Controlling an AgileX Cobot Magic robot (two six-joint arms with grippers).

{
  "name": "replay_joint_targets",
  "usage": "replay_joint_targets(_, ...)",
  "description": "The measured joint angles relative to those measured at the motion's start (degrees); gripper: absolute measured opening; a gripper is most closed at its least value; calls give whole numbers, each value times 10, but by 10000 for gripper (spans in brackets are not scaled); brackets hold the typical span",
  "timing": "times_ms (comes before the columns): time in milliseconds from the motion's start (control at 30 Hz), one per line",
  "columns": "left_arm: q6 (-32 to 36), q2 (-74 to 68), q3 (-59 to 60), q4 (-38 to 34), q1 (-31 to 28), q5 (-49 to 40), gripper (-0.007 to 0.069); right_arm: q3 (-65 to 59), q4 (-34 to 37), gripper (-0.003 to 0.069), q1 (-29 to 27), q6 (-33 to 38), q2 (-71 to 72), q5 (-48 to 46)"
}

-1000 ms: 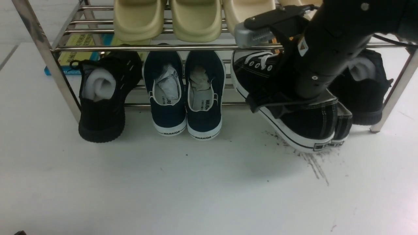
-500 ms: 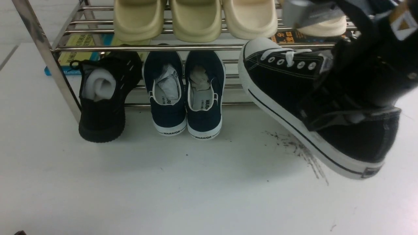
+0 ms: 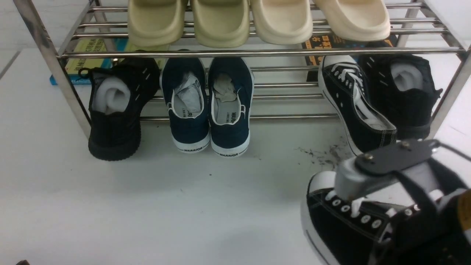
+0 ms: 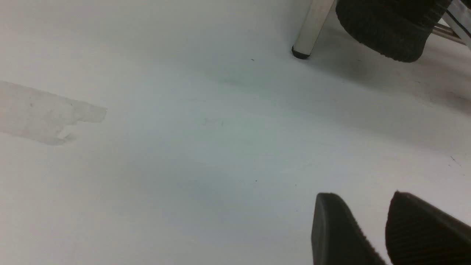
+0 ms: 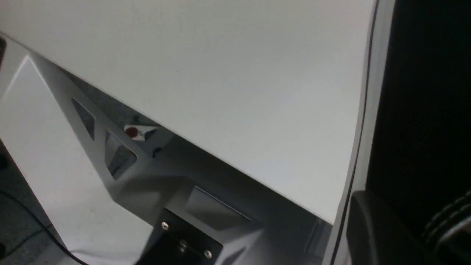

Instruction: Take the shoes off the shelf with your hand on the white table.

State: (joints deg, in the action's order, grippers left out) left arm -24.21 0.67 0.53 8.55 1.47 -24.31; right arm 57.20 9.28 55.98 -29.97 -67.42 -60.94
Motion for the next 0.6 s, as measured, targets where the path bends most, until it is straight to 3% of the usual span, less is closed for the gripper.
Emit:
replay_joint_targets(300, 0, 0, 0, 0, 0, 0, 242, -11, -90, 10, 18, -103, -160, 257)
replay_joint_targets(600, 0, 0, 0, 0, 0, 0, 242, -11, -86, 18, 20, -166, -288, 368)
